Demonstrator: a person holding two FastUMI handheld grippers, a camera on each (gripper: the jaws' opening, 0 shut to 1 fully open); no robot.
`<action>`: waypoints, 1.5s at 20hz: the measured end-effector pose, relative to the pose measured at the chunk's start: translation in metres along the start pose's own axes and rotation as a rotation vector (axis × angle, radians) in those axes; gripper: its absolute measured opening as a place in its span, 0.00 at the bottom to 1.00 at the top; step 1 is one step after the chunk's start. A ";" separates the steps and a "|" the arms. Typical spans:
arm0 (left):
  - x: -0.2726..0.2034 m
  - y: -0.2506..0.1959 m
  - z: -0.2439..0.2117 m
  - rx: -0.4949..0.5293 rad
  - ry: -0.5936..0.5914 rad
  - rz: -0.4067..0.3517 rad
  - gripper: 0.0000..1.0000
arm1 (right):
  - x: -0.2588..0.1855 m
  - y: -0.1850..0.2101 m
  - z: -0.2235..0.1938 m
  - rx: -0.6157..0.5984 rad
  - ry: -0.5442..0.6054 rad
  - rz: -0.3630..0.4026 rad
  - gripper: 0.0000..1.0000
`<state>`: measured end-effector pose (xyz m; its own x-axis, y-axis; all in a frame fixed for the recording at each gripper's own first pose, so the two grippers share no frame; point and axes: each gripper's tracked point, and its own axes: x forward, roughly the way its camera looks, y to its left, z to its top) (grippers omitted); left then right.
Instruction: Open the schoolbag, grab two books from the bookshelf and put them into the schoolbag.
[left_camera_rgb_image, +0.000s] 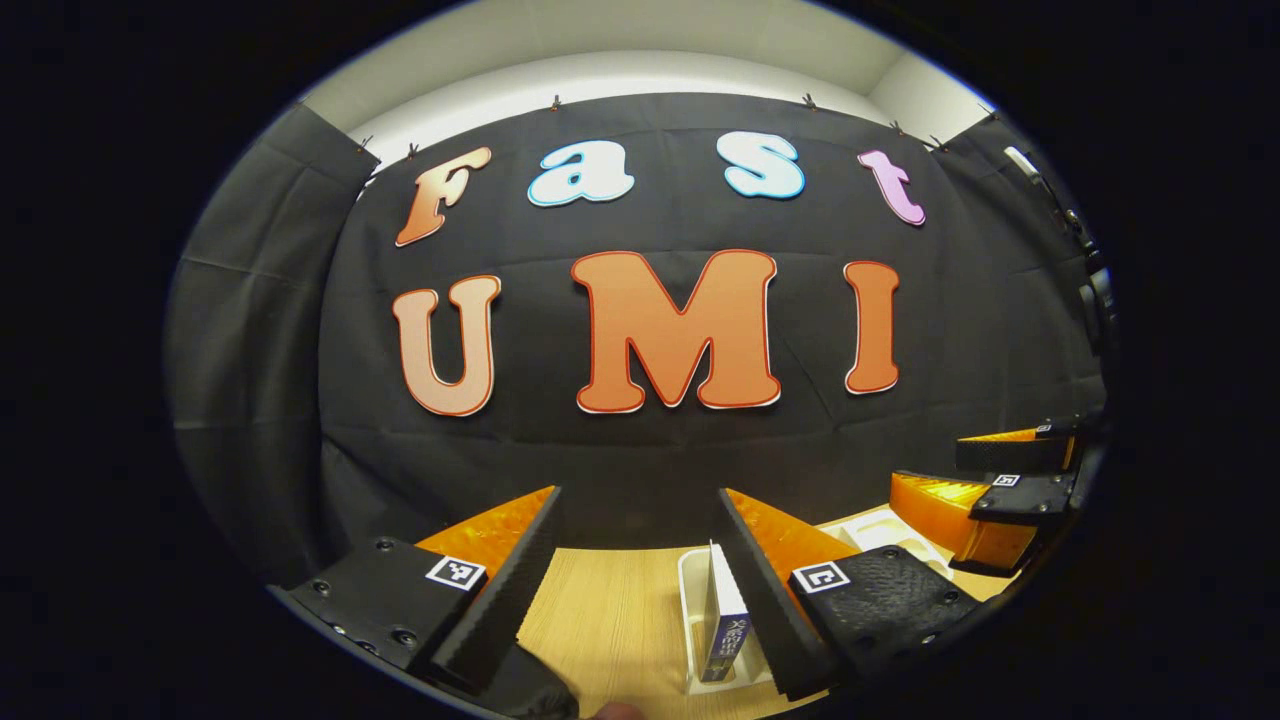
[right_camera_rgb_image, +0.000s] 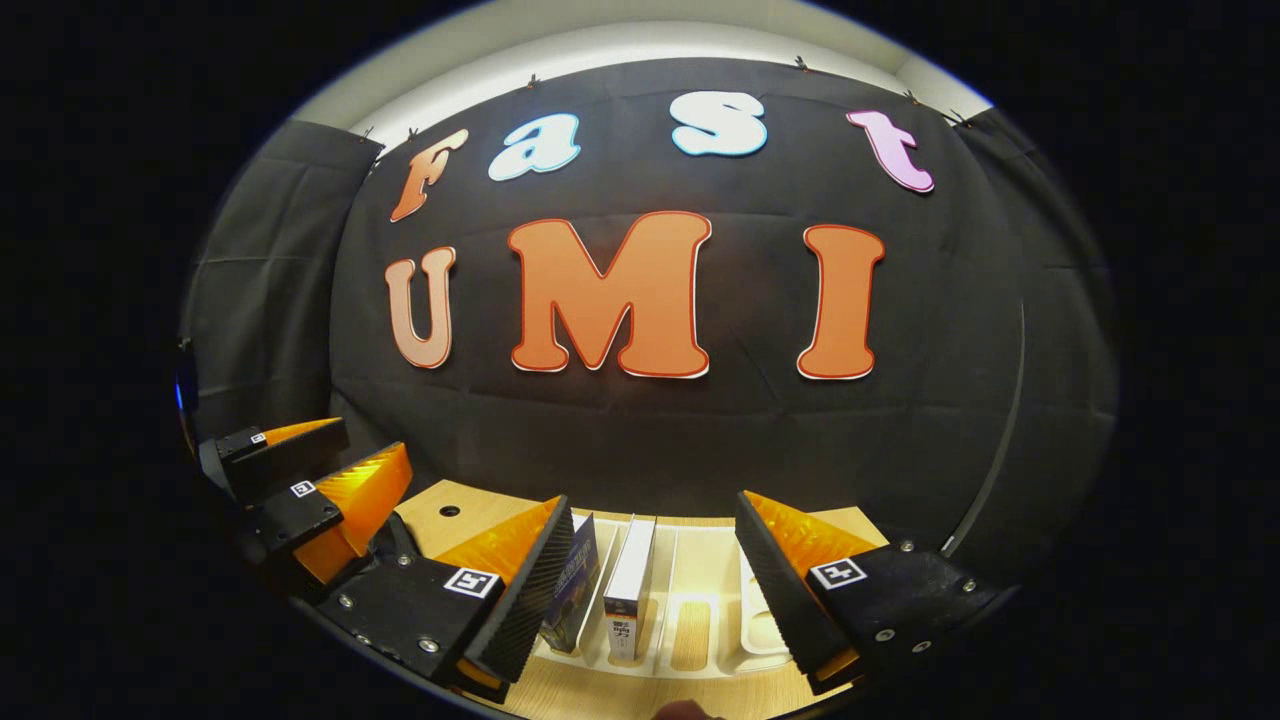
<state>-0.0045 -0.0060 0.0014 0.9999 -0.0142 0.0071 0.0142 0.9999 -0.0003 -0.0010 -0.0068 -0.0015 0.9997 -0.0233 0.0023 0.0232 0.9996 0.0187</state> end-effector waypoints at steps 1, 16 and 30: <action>-0.001 0.000 -0.002 0.000 0.001 0.001 0.96 | -0.001 -0.001 -0.002 -0.001 0.004 -0.004 0.97; -0.010 0.000 -0.010 0.061 0.008 0.017 0.95 | -0.002 -0.008 -0.008 0.009 0.016 -0.012 0.97; -0.056 0.053 -0.140 0.379 0.239 0.095 0.98 | -0.003 -0.045 -0.014 -0.024 0.017 -0.045 0.97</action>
<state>-0.0592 0.0480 -0.1388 0.9708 0.1221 -0.2067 -0.0362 0.9256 0.3767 -0.0052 -0.0517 -0.0164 0.9976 -0.0680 -0.0151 0.0679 0.9977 -0.0059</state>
